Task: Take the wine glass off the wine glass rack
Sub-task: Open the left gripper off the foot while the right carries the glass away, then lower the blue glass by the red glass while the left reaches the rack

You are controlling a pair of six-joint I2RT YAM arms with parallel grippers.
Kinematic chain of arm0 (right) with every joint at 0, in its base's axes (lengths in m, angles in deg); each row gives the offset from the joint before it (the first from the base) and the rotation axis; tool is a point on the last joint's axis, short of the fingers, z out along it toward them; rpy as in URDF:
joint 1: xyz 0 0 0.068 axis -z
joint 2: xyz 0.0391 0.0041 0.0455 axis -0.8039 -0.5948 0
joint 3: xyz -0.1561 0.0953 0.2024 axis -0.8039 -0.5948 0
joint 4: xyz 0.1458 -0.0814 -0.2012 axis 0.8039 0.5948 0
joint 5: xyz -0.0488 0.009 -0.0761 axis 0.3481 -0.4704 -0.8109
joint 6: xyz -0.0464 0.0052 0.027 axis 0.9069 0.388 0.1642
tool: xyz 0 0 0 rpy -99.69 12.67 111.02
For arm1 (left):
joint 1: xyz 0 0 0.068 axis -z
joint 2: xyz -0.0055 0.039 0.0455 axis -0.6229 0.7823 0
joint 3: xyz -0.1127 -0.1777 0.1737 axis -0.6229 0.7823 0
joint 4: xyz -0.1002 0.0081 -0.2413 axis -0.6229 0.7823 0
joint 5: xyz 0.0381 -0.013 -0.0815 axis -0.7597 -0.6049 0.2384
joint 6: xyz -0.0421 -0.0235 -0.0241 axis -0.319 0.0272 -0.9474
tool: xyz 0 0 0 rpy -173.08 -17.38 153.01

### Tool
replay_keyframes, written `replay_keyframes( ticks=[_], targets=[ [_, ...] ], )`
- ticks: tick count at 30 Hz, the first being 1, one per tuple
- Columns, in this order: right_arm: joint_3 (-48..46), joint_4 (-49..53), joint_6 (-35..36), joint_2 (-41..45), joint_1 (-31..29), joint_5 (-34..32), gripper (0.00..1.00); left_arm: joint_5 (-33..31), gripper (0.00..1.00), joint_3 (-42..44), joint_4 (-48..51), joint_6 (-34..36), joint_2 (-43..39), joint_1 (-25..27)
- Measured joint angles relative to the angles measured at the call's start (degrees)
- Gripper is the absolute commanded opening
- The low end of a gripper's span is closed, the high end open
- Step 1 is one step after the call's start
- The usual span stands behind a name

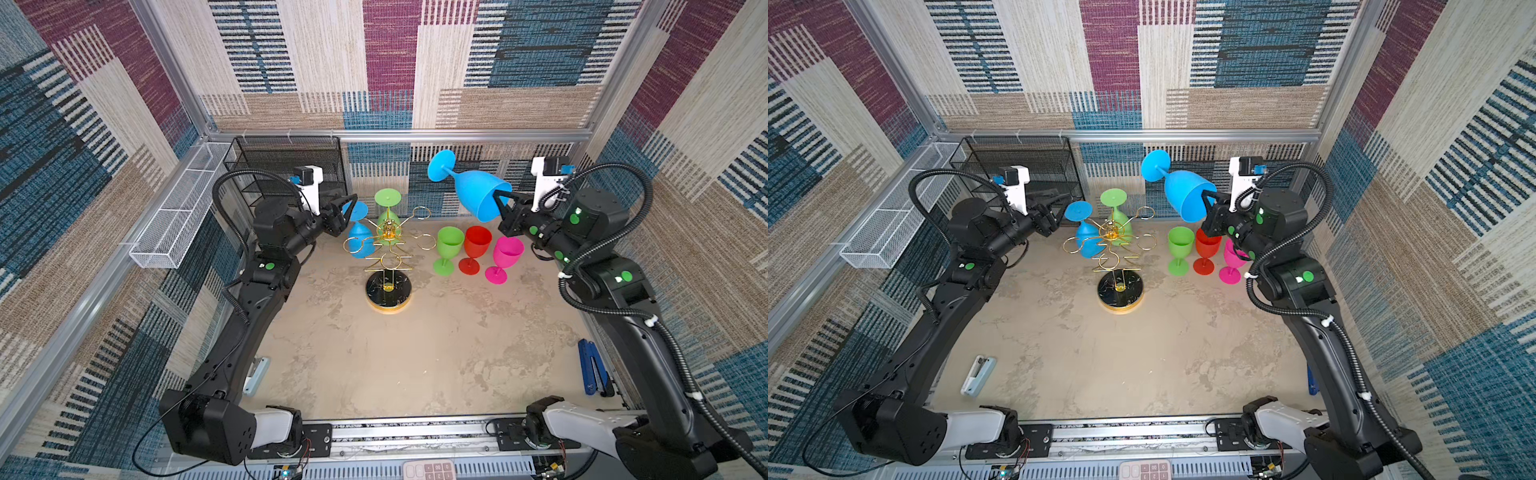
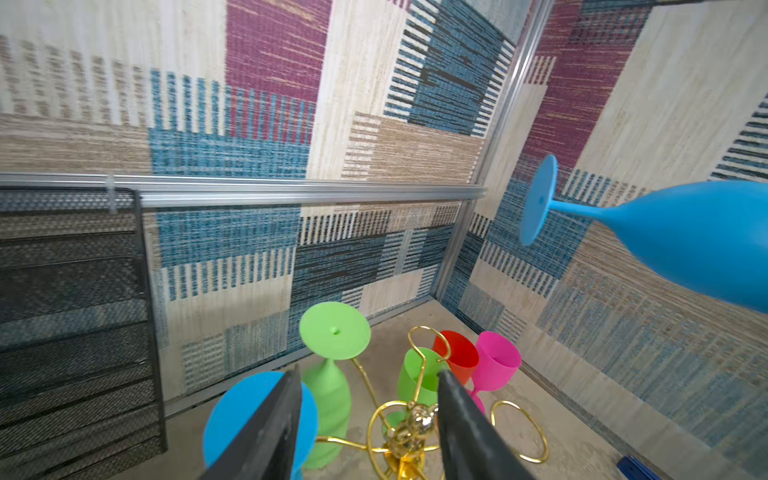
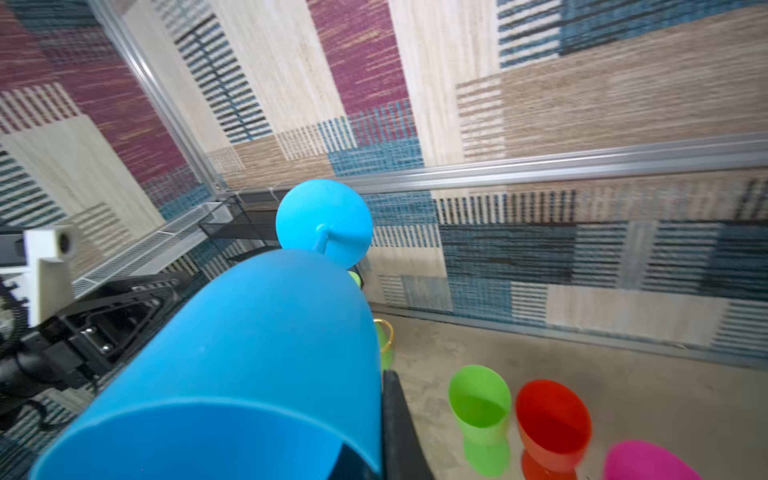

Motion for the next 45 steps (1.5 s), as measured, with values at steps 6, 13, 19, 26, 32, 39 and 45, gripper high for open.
replay_keyframes(
  ticks=[6,13,19,26,32,39,45],
  targets=[
    [6.03,15.02,1.31,1.4,0.22,-7.02,0.0,0.09,0.53,3.91,-0.13,-3.63,-1.38,-7.37],
    [8.94,31.06,1.46,-1.25,0.2,-9.25,0.0,-0.28,0.58,9.92,0.2,-1.33,-4.24,-8.98],
    [7.82,38.64,1.18,-3.08,0.2,-9.64,0.0,-1.66,0.65,15.26,-2.67,-0.59,-5.25,-11.41],
    [-1.97,40.22,-0.7,-2.38,0.2,-8.57,0.0,-1.6,0.73,15.78,-4.0,-4.48,-4.33,-15.61],
    [-9.57,37.64,-1.11,-4.81,0.09,-7.15,0.0,-1.2,0.74,16.61,-3.74,-5.31,-4.59,-16.96],
    [-10.69,33.68,-1.05,-10.73,0.09,-7.17,0.0,-0.87,0.73,17.73,-3.54,-4.72,-5.14,-17.31],
    [-10.71,30.93,-0.02,-16.37,0.09,-7.34,0.0,0.07,0.73,17.92,-3.61,-4.55,-5.11,-17.53]
  ],
)
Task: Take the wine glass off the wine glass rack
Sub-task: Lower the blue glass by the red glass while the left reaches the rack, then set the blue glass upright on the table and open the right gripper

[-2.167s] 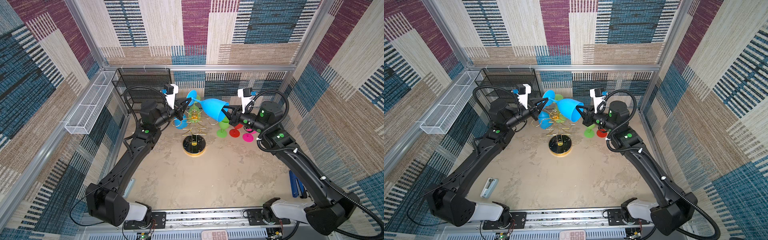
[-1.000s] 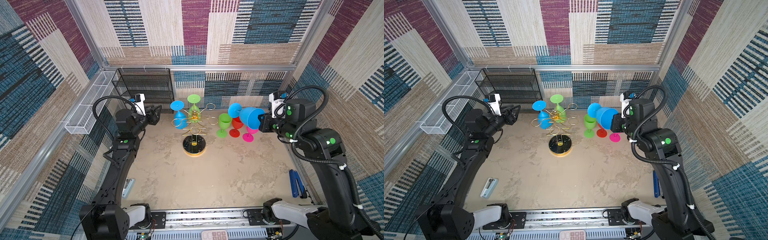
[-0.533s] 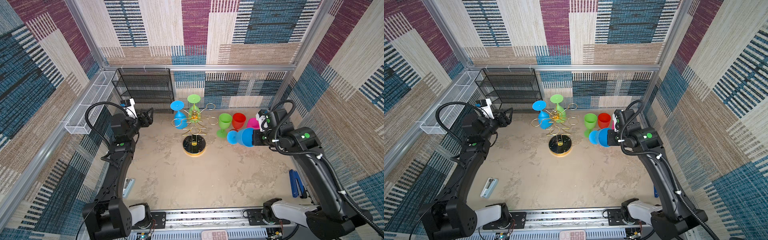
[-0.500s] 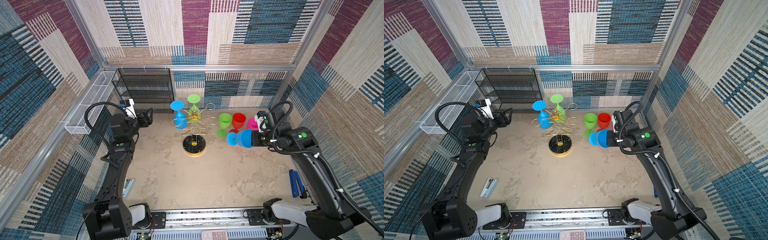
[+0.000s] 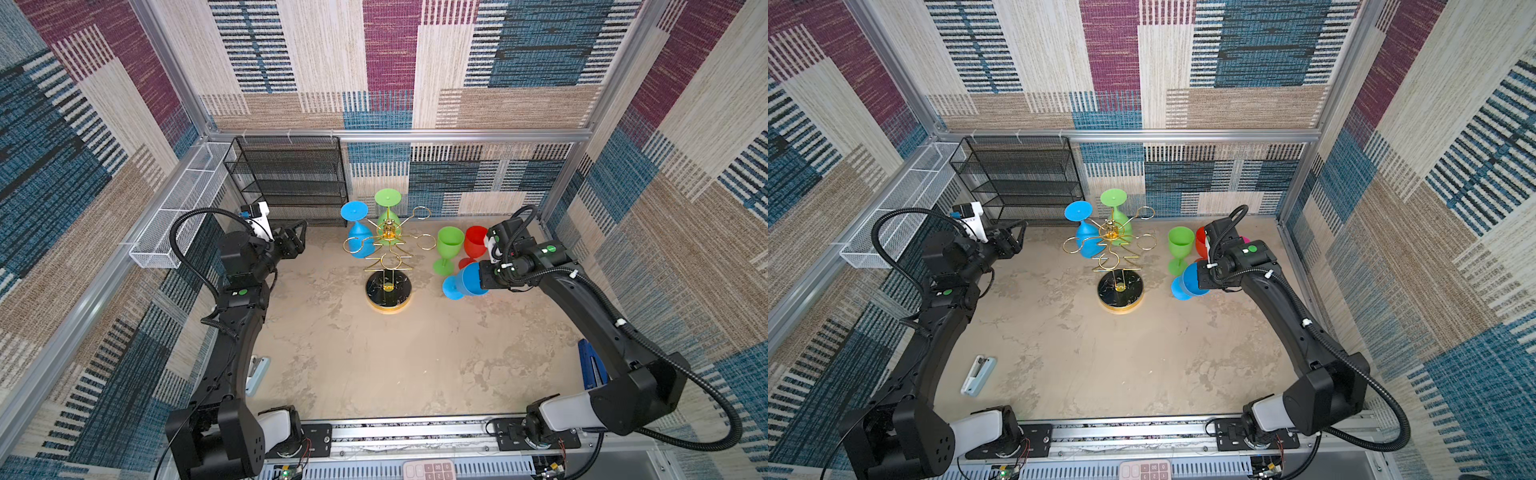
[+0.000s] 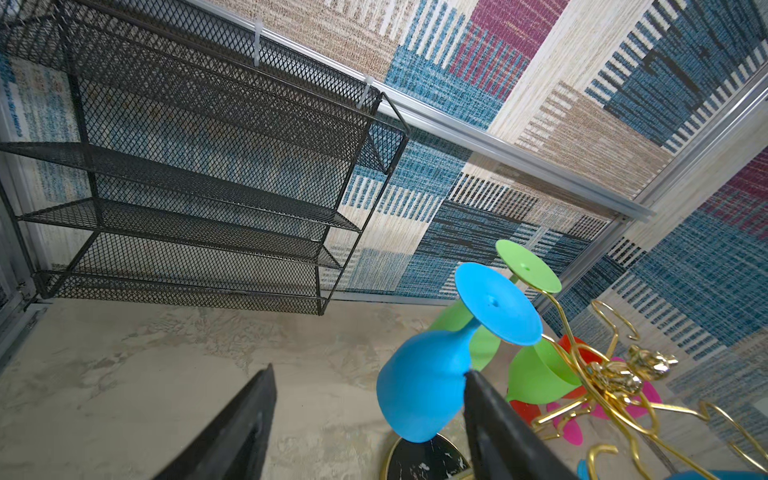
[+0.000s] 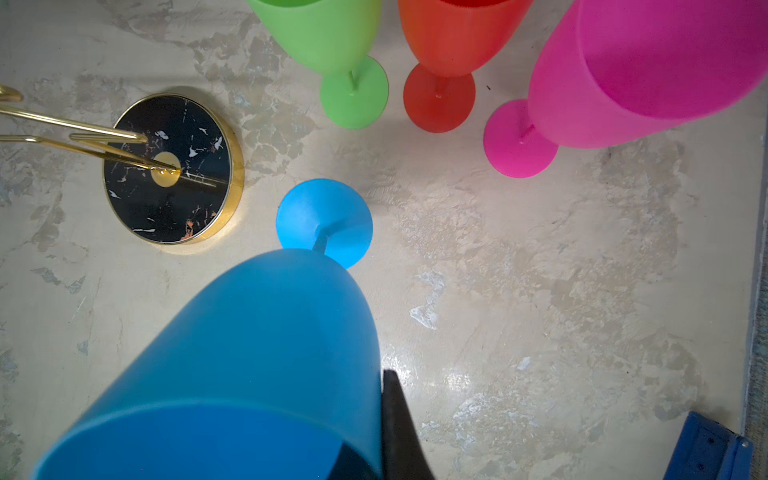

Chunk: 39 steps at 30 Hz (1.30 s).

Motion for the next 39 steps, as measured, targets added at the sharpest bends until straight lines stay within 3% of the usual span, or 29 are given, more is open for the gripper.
replay_keyframes(
  ticks=[22,36,39],
  targets=[
    [8.79,-0.66,3.82,-17.03,-0.98,-3.63,0.02,1.33,0.72,0.17,0.02,0.04,0.55,-0.57],
    [13.86,0.28,5.11,-19.3,-1.44,-4.26,0.23,1.27,0.72,0.17,0.42,0.5,0.48,-0.59],
    [14.32,0.17,5.16,-18.95,-1.44,-4.11,0.35,1.25,0.73,0.17,0.44,0.66,0.37,-0.59]
  ],
)
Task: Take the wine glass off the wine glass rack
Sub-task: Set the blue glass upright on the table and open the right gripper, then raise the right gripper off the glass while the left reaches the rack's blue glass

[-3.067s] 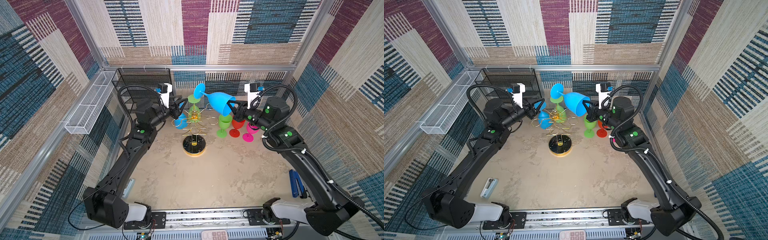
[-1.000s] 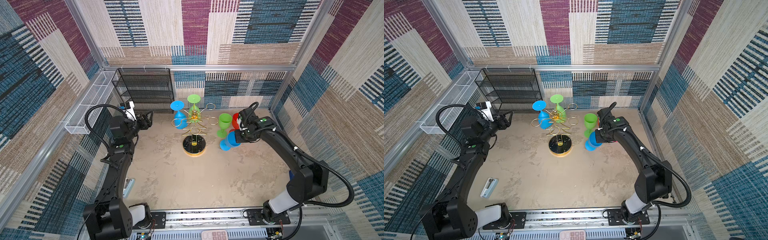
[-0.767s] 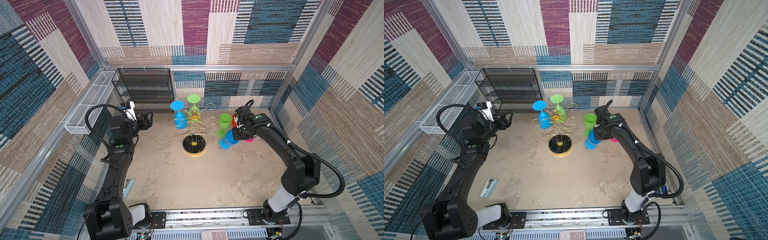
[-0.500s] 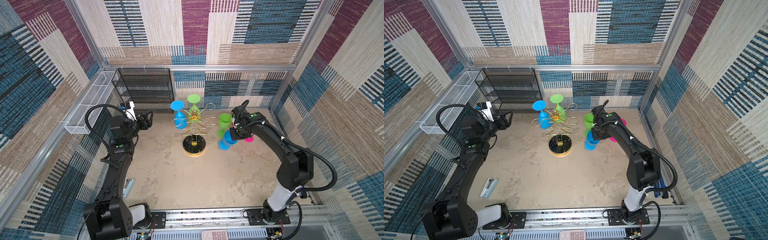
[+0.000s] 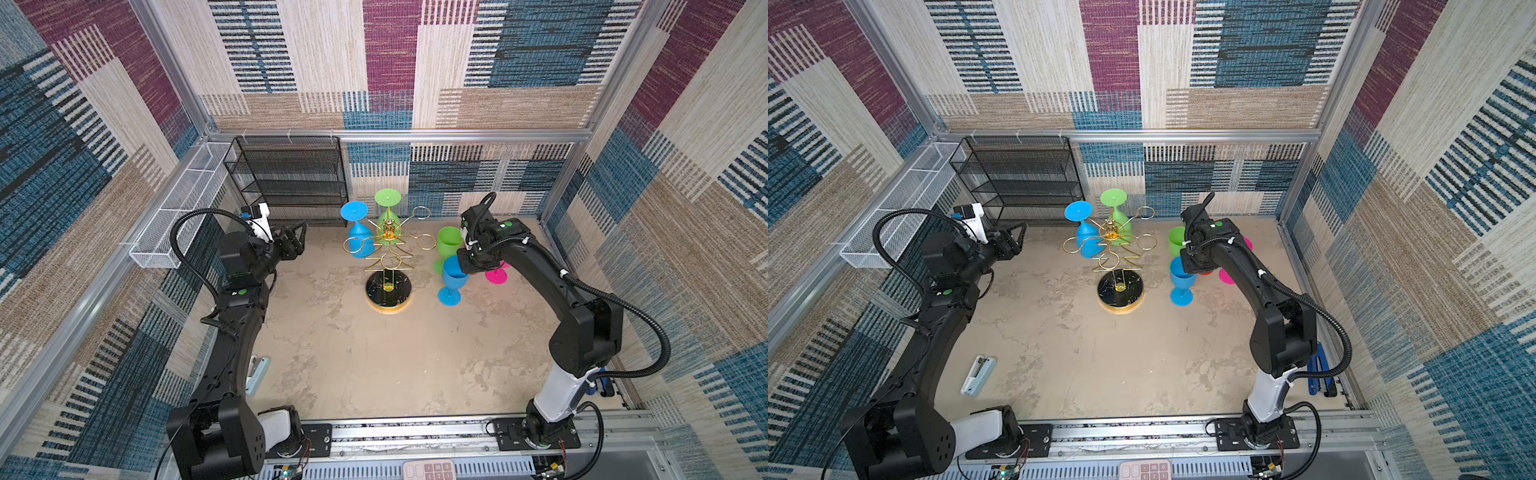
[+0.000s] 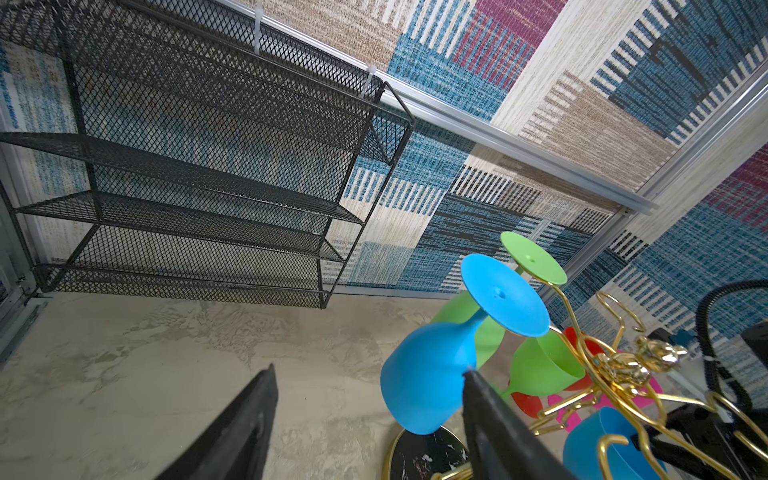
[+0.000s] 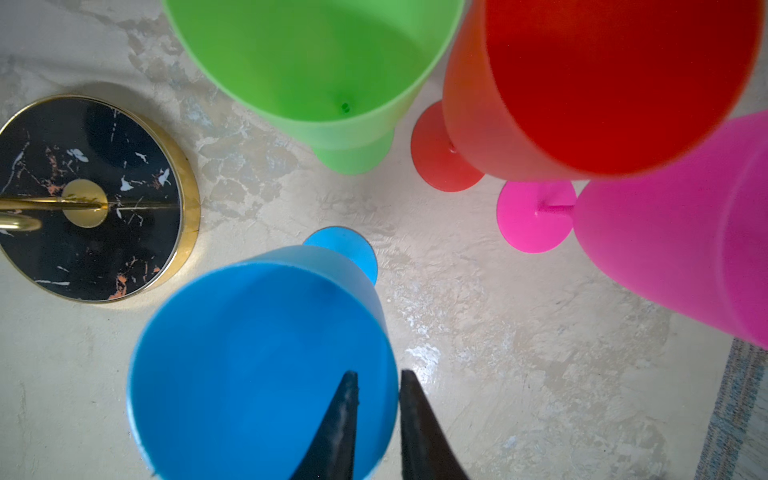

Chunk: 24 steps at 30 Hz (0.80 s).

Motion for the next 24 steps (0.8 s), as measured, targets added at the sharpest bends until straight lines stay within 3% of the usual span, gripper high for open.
replay_keyframes(
  ticks=[9,16,20,24],
  targets=[
    [0.31,-5.86,0.63,8.81,0.13,5.73,0.72,0.59,0.71,-0.94,0.24,-1.03,0.22,-0.02],
    [-9.64,-18.99,-0.09,21.38,1.07,11.28,0.96,8.2,0.68,-5.31,2.43,-8.28,2.21,-0.09],
    [-16.22,-27.67,-0.61,28.28,1.33,12.81,0.99,15.08,0.64,-7.21,2.56,-16.37,6.05,-0.07],
    [-18.29,-33.38,-1.01,29.49,1.36,13.94,0.99,20.9,0.63,-10.6,2.67,-23.34,10.88,1.29]
  ],
)
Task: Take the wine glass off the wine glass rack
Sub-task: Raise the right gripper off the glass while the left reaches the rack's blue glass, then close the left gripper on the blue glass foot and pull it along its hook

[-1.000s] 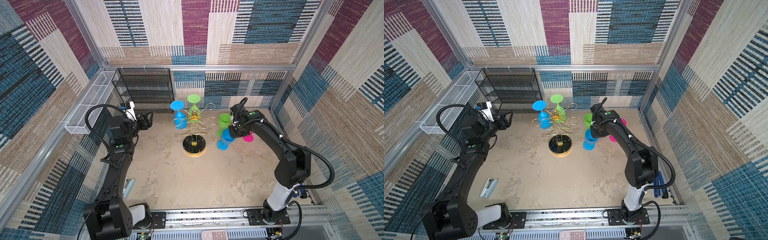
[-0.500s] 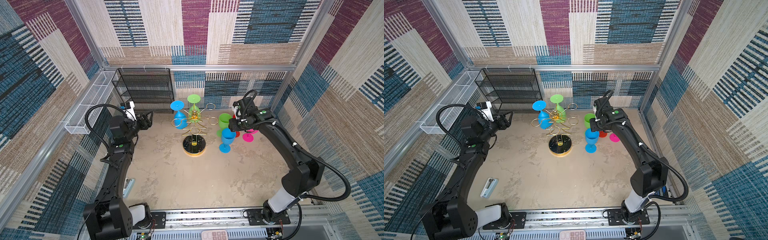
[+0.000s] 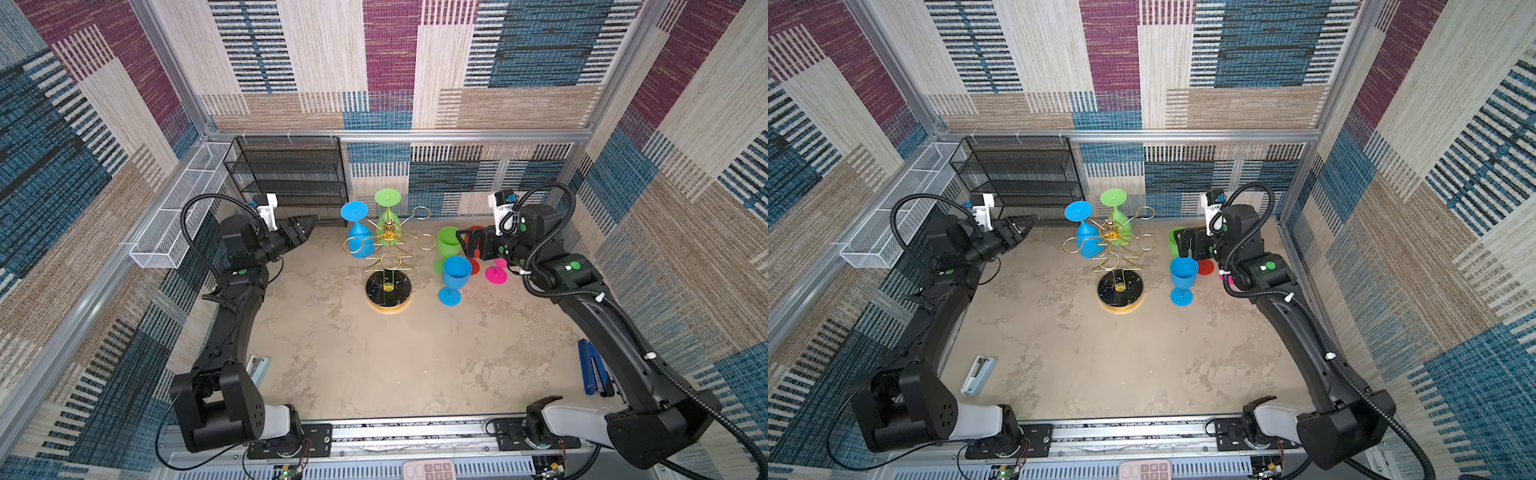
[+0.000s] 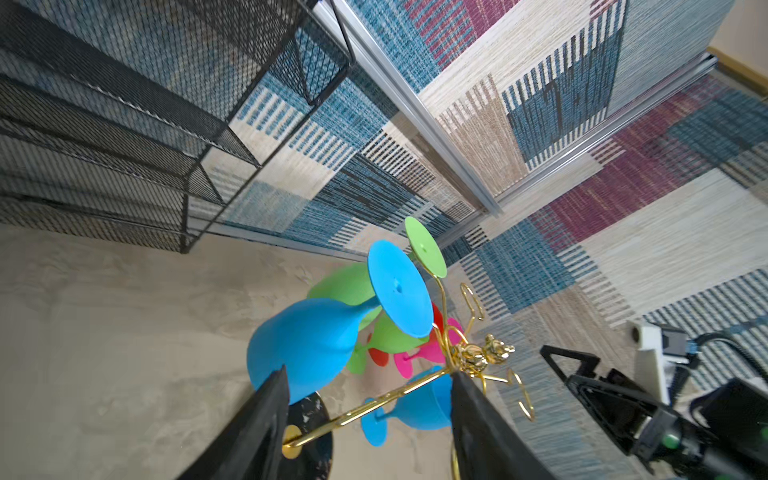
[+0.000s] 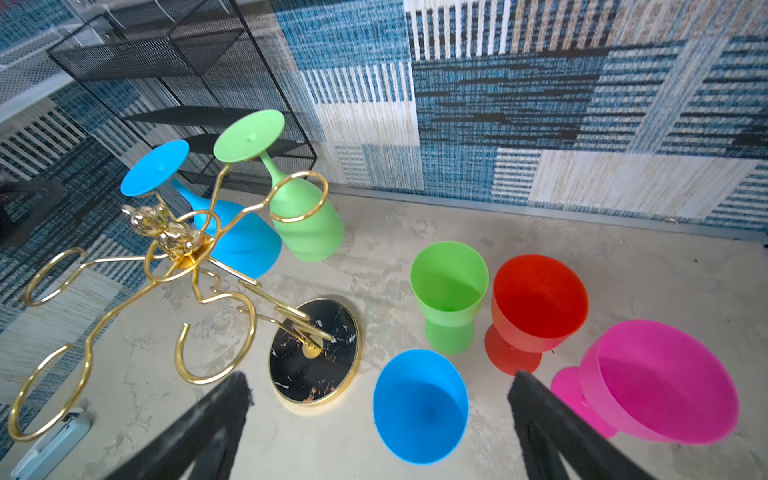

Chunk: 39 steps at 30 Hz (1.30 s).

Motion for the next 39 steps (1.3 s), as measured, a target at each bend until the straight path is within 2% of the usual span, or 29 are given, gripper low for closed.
replay_keyframes(
  ticks=[7,17,32,39],
  targets=[
    [-2.43,-3.23,-0.79,-0.17,0.09,1.29,0.99,3.26,0.61,-5.2,0.44,-4.76,5.01,4.31],
    [-4.39,-4.48,-0.76,1.77,0.09,1.31,0.99,-1.53,0.59,-12.68,9.68,-0.59,10.27,8.52],
    [-5.42,-4.9,-0.76,2.82,0.04,1.31,0.99,-3.17,0.48,-14.99,11.93,1.68,12.94,9.7],
    [-5.84,-4.9,-0.79,3.19,0.04,1.33,0.99,-3.26,0.38,-16.04,12.28,1.92,13.64,9.9]
  ],
)
